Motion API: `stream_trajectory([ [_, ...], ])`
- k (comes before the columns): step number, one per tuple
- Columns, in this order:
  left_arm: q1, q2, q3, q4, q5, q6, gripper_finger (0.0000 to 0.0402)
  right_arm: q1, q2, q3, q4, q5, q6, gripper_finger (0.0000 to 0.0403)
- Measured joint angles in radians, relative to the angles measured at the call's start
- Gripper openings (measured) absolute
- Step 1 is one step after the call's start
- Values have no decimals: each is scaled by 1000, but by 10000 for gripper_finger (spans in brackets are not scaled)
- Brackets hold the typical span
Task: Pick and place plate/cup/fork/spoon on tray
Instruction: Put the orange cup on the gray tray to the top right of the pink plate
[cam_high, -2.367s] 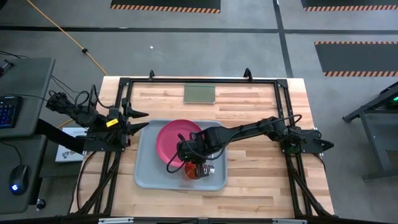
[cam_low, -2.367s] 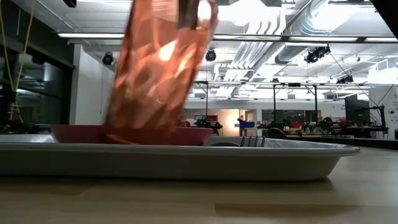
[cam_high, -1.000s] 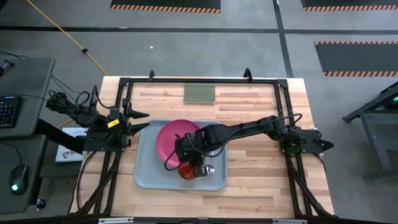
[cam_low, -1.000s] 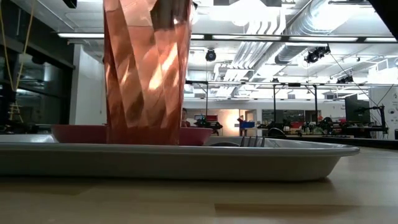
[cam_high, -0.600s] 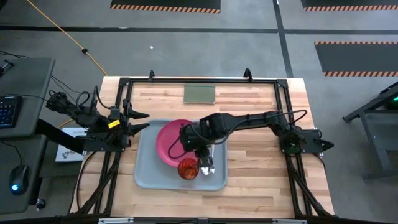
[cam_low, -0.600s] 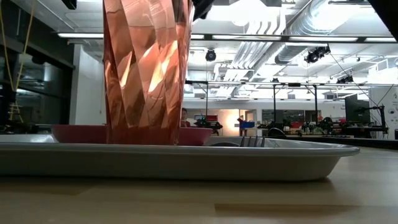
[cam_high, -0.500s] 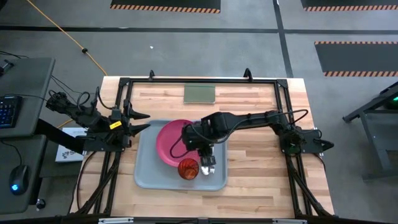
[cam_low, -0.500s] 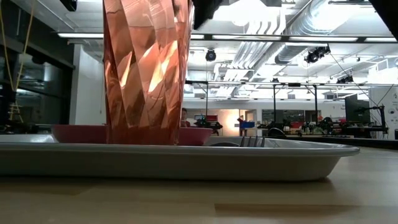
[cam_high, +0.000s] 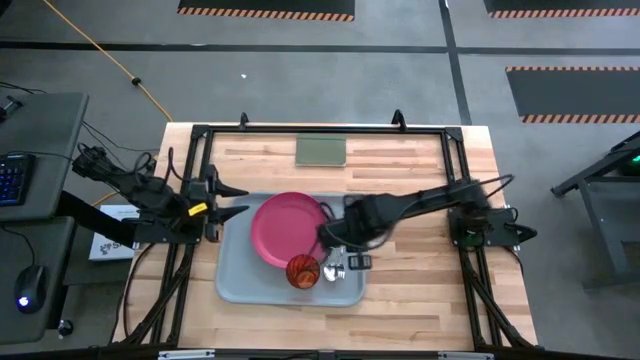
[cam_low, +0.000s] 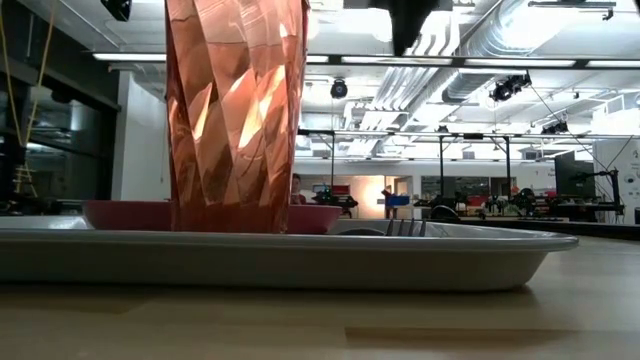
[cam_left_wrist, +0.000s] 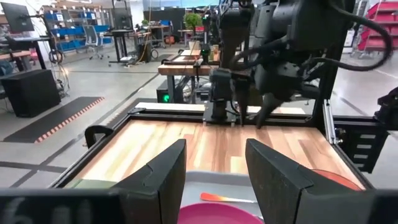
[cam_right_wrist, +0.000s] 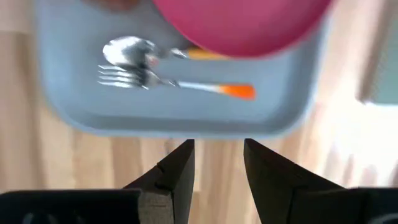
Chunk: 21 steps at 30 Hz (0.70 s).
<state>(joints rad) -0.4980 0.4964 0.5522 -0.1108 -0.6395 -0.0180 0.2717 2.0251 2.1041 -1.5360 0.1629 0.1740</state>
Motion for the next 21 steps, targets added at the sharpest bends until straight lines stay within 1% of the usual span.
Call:
stream_trajectory([
  [2,0,12,0,10,0,14,156,18,-97,-145,74,59,49,129],
  [4,0,23,0,13,0,20,156,33,-223,-324,193,113,102,129],
  [9,4,65,0,70,-1,22,156,61,-570,-829,564,229,251,129],
  [13,27,134,0,160,-1,22,156,61,-810,-1184,951,330,346,129],
  [16,62,210,19,197,0,20,156,41,-930,-1388,1289,389,333,130],
  [18,90,264,76,140,23,-15,156,20,-984,-1492,1534,440,288,130],
  [19,104,286,118,73,57,-50,156,8,-1001,-1535,1648,464,260,130],
  [21,131,337,214,-81,162,-144,156,-14,-1022,-1606,1849,498,212,130],
])
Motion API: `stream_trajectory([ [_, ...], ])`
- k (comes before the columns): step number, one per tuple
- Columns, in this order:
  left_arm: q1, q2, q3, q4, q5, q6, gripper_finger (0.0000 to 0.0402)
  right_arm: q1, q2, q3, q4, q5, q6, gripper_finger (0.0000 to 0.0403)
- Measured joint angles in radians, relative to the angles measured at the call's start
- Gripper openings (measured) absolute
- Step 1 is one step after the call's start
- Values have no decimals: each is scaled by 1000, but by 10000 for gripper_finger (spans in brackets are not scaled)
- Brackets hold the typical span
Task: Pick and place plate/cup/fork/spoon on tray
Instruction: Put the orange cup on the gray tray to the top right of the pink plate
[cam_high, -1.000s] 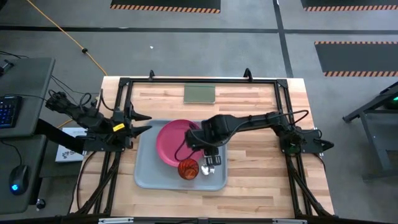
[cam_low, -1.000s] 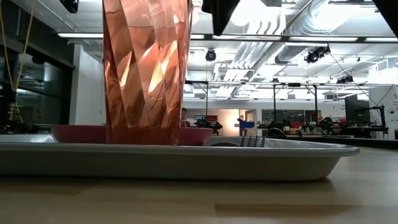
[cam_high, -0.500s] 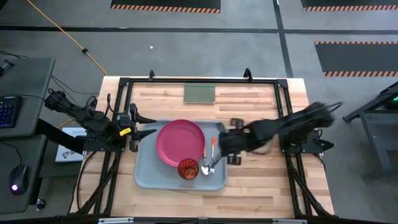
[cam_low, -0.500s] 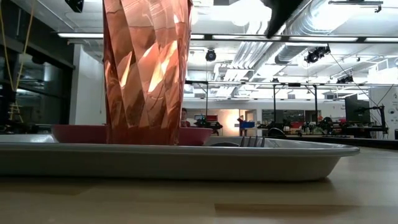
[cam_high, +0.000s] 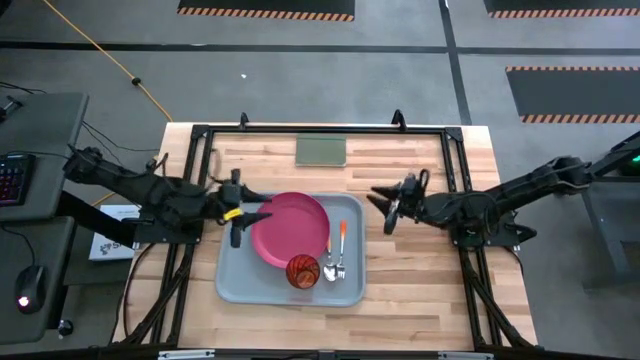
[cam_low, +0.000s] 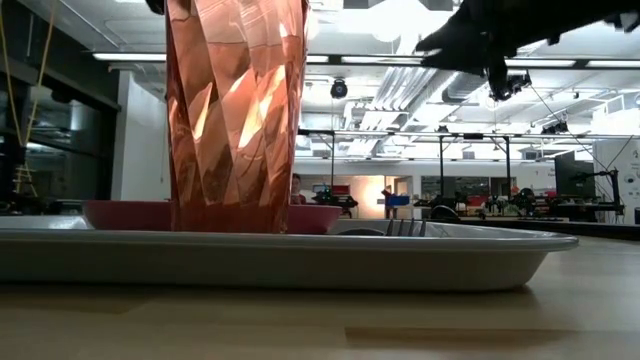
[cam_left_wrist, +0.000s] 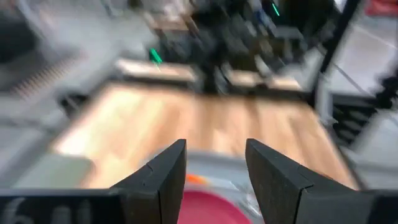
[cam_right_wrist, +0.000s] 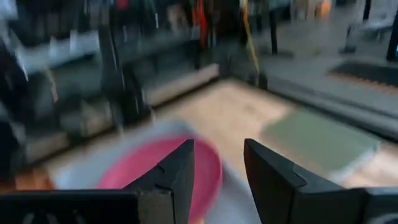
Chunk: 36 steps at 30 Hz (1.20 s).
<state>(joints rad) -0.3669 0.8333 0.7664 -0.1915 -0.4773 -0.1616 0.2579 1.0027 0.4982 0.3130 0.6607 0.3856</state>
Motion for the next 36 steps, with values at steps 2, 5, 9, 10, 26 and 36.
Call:
stream_trajectory([
  [2,24,60,89,-140,102,-87,156,-19,-5,-49,165,13,-31,130],
  [5,44,150,175,-277,211,-197,156,-37,2,-89,277,12,-50,130],
  [9,46,253,194,-282,346,-329,156,-44,15,-96,261,11,-45,130],
  [10,46,277,194,-276,369,-347,156,-44,20,-96,251,11,-46,130],
  [26,46,450,194,-201,391,-441,156,-44,39,-96,252,17,-51,130],
  [36,6,483,194,-185,425,-467,156,-44,40,-96,250,17,-47,130],
])
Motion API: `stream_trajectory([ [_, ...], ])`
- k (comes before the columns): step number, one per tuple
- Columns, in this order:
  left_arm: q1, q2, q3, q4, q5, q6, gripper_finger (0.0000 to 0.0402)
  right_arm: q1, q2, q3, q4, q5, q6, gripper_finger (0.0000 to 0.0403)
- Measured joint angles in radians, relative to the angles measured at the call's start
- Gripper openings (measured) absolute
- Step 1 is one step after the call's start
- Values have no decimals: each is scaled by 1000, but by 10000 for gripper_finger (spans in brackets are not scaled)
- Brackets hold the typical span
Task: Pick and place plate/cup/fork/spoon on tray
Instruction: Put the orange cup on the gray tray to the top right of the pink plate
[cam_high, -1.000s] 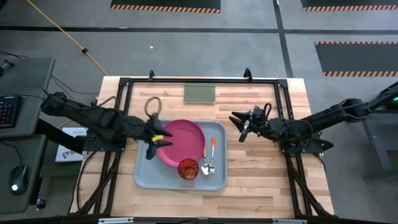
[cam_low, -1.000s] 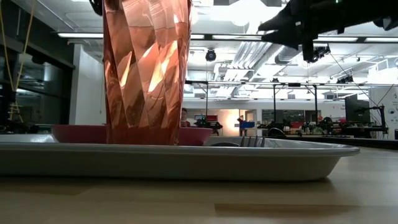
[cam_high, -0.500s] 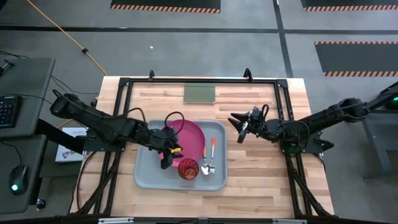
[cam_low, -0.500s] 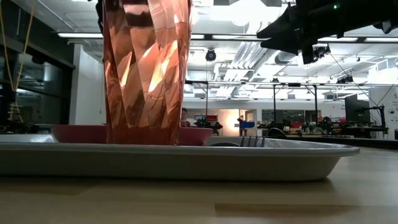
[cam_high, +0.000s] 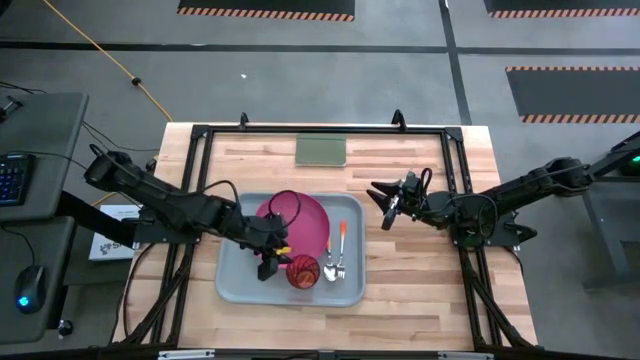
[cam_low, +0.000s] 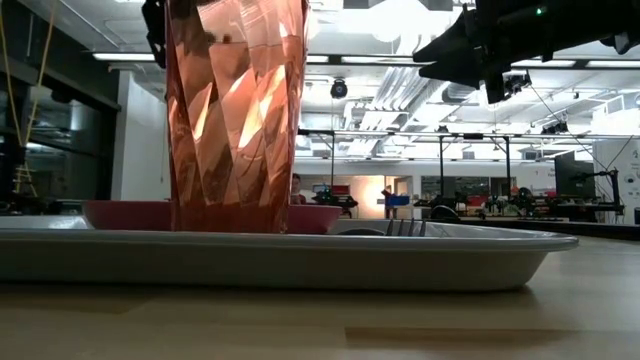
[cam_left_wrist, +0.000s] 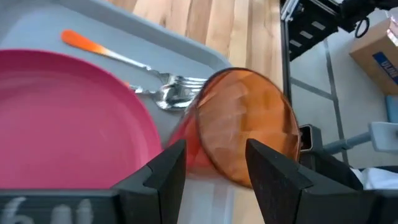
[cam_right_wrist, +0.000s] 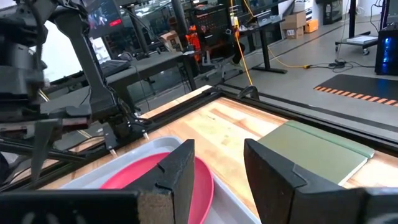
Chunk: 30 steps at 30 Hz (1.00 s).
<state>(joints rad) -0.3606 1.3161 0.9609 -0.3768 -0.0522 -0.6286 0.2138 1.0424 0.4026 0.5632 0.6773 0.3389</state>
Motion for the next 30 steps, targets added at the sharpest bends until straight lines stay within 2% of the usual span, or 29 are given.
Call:
stream_trajectory([
  [11,-28,94,0,71,23,-9,156,0,0,0,-3,1,0,130],
  [21,-26,95,0,85,23,-8,152,0,0,1,-1,3,0,130],
  [25,-26,94,0,86,23,-6,119,0,0,1,-1,3,0,130],
  [30,-26,91,0,91,23,14,47,0,0,1,-1,4,1,130],
])
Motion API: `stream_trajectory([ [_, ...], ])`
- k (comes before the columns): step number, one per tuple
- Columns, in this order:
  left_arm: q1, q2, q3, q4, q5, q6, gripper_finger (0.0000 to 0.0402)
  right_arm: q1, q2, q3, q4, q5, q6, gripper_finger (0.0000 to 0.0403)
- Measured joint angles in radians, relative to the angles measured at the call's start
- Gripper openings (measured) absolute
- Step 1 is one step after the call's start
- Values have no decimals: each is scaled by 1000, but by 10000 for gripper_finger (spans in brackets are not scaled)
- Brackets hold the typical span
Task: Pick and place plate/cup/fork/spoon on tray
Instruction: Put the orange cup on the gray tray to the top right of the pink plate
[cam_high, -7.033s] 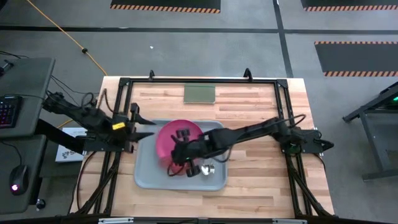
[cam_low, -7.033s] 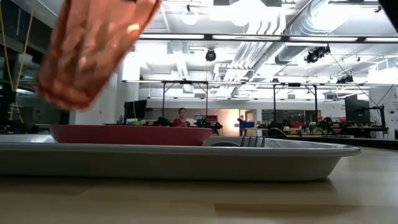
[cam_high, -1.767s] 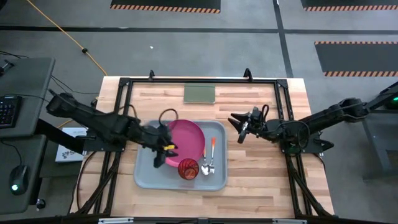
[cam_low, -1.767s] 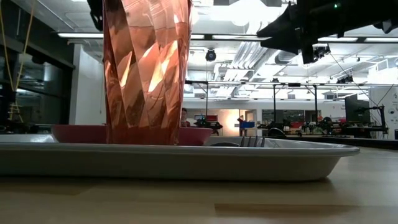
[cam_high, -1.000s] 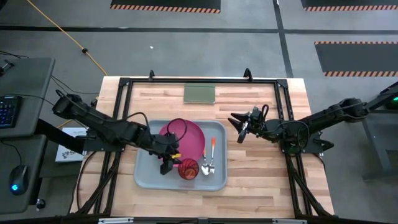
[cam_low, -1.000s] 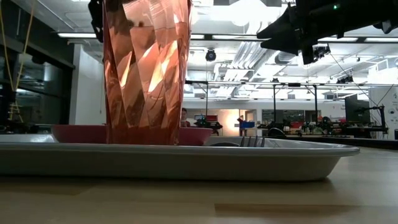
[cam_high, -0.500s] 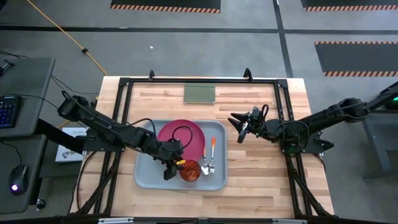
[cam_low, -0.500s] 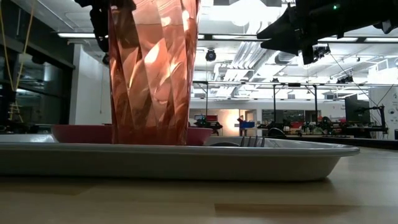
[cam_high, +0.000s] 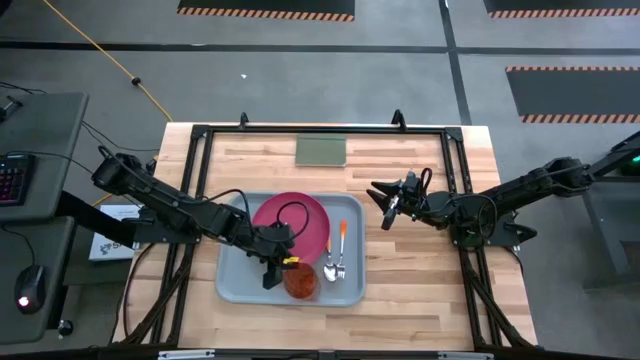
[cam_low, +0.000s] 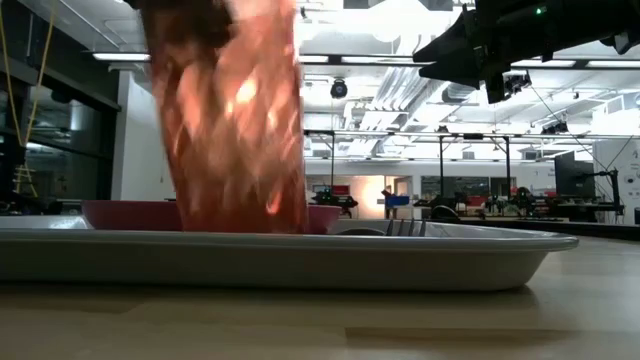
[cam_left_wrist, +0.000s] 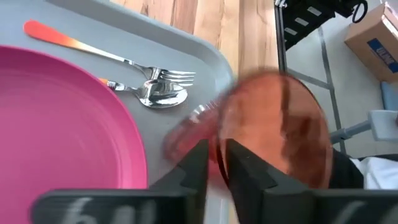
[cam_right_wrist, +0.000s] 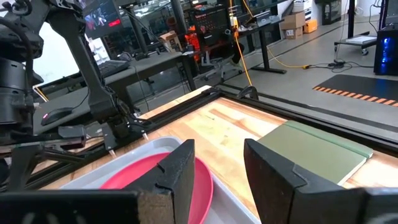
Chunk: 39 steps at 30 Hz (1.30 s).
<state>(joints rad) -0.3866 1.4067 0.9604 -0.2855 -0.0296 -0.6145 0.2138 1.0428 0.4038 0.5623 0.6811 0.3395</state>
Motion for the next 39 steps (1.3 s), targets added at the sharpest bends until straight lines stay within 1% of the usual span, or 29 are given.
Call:
stream_trajectory([
  [2,0,0,0,0,0,14,17,0,0,0,0,0,0,130],
  [3,0,0,0,-4,-4,18,10,0,0,0,0,0,0,130],
  [7,2,0,0,-2,-3,25,13,0,0,0,0,0,0,130],
  [11,3,0,7,-15,-4,51,5,0,0,0,0,0,0,130],
  [15,2,0,84,-78,20,101,3,0,0,0,0,0,0,130],
  [20,2,0,235,-241,8,203,2,0,0,0,0,0,-4,130],
  [22,-1,-1,303,-351,-9,244,2,0,0,0,-2,0,-4,130],
  [25,-24,-2,391,-572,-73,252,1,0,0,0,-7,-1,-5,130],
  [28,-62,-2,437,-755,-159,190,1,0,0,0,-16,-1,-6,130],
  [31,-107,-8,427,-888,-200,79,1,0,0,0,-17,-1,-7,130],
  [34,-154,-26,387,-936,-217,-46,1,0,0,0,-18,-1,-7,130],
  [39,-229,-93,304,-948,-223,-228,1,0,0,0,-20,-2,-1,130],
])
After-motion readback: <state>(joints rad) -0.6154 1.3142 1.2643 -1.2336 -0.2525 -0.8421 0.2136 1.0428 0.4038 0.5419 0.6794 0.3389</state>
